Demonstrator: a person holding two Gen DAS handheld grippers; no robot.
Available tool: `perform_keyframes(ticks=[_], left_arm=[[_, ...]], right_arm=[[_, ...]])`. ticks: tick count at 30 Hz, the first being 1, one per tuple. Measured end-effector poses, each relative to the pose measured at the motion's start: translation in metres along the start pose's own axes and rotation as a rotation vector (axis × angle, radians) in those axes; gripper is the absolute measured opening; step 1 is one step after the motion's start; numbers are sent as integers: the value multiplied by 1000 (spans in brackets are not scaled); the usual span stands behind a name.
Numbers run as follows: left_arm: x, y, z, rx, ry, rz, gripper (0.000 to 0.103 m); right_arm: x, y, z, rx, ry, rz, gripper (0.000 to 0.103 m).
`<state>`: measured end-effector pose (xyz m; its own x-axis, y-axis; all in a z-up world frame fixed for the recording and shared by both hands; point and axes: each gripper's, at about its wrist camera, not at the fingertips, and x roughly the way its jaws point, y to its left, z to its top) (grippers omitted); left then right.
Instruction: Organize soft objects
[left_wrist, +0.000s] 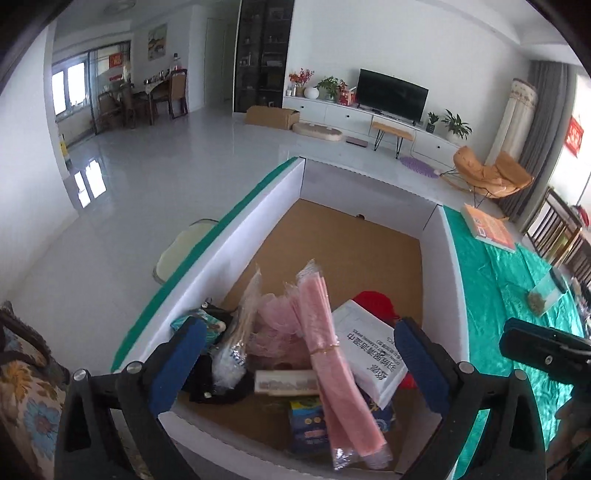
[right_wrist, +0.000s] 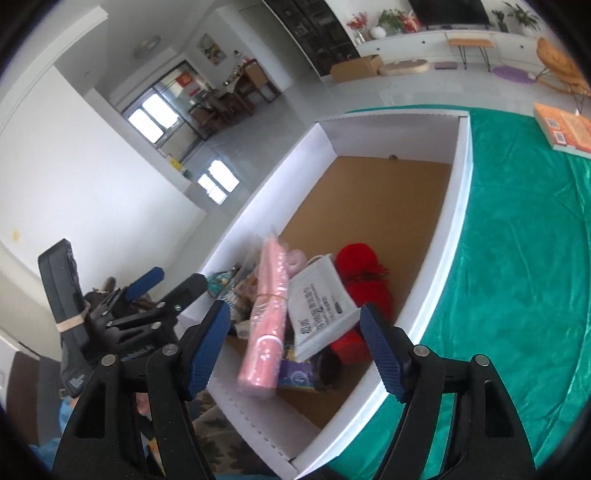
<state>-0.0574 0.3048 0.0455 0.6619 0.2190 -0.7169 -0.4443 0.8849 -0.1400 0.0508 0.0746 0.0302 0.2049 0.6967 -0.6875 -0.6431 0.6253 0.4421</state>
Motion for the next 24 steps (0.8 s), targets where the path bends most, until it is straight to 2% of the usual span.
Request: perform_keyframes(ticks=[2, 3, 7, 11, 18, 24], left_arm=[[-2, -1, -3, -42, -20, -8, 101], [-2, -2, -5, -46, -18, 12, 101], [3, -10, -7, 26, -10, 188, 101], [0, -11, -11, 67, -48, 244, 101], [-2, -13, -11, 93, -70, 273, 101], [-3, -13, -13, 80, -61, 233, 101]], right_arm=[[-2, 3, 0, -66, -7, -77, 76], [-2, 7, -3, -96, -6, -109, 76], [3, 17, -11, -173, 12, -180, 76], [7, 20, -16, -213, 32, -215, 76], [10, 31, -17, -251, 46, -235, 76], [11, 32, -19, -255, 51, -245, 76]])
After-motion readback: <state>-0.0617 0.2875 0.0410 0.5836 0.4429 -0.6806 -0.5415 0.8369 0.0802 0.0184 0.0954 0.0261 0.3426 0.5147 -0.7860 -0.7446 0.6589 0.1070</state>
